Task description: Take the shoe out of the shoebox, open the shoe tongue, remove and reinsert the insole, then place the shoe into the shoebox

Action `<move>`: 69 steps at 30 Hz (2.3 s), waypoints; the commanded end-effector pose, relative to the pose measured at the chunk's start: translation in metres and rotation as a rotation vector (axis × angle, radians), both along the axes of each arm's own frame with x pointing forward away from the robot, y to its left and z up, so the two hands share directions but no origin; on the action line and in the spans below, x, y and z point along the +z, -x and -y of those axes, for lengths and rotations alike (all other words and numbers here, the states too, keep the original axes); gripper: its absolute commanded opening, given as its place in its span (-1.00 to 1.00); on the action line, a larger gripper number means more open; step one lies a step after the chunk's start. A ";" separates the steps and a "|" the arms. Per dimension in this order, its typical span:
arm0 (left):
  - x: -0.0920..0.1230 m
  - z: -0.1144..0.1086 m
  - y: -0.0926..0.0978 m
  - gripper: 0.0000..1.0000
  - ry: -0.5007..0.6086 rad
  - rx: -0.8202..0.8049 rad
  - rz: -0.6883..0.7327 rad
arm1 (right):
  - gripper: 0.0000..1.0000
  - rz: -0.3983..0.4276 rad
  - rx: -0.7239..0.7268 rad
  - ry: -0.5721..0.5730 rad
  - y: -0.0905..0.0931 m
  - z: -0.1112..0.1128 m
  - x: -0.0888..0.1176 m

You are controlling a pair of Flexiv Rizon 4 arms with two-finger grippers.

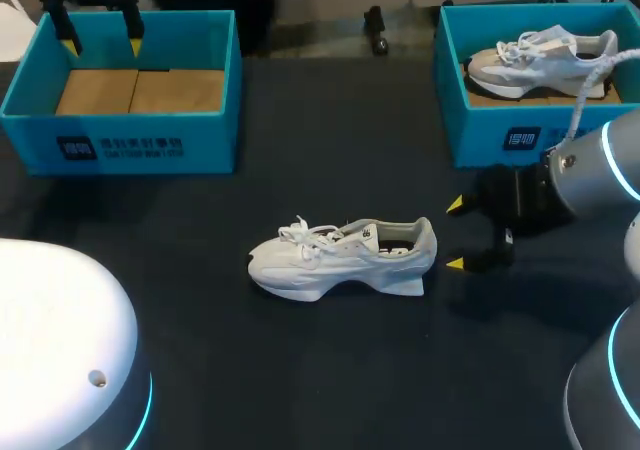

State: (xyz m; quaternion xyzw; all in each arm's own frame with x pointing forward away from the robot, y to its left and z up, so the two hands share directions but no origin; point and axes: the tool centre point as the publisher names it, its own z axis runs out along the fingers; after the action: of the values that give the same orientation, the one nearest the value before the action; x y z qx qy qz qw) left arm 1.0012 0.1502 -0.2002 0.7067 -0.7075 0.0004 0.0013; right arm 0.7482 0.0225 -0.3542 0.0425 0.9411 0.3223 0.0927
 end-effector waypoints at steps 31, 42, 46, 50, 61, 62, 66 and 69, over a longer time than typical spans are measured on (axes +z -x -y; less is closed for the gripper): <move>0.000 0.000 0.001 1.00 0.000 0.000 0.002 | 1.00 0.029 0.009 -0.149 -0.015 -0.033 -0.035; 0.000 0.000 0.001 1.00 0.000 0.000 0.002 | 1.00 0.025 0.024 -0.174 -0.014 -0.053 -0.040; 0.000 0.000 0.001 1.00 0.000 0.000 0.002 | 1.00 0.023 0.027 -0.185 -0.013 -0.058 -0.043; 0.000 0.000 0.001 1.00 0.000 0.000 0.002 | 1.00 0.014 0.026 -0.193 -0.012 -0.063 -0.049; 0.000 0.000 0.001 1.00 0.000 0.000 0.002 | 1.00 -0.005 0.021 -0.209 -0.010 -0.067 -0.062; 0.000 0.000 0.001 1.00 0.000 0.000 0.002 | 1.00 -0.006 0.021 -0.211 -0.010 -0.067 -0.062; 0.000 0.000 0.001 1.00 0.000 0.000 0.002 | 1.00 -0.010 0.019 -0.215 -0.010 -0.067 -0.065; 0.000 0.000 0.001 1.00 0.000 0.000 0.002 | 1.00 -0.013 0.020 -0.218 -0.010 -0.067 -0.066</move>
State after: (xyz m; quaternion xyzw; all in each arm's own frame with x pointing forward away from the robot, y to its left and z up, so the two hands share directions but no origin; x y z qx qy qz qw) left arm 1.0012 0.1502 -0.2001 0.7067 -0.7075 0.0004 0.0013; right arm 0.7570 0.0876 -0.4168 0.0452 0.9014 0.4236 0.0772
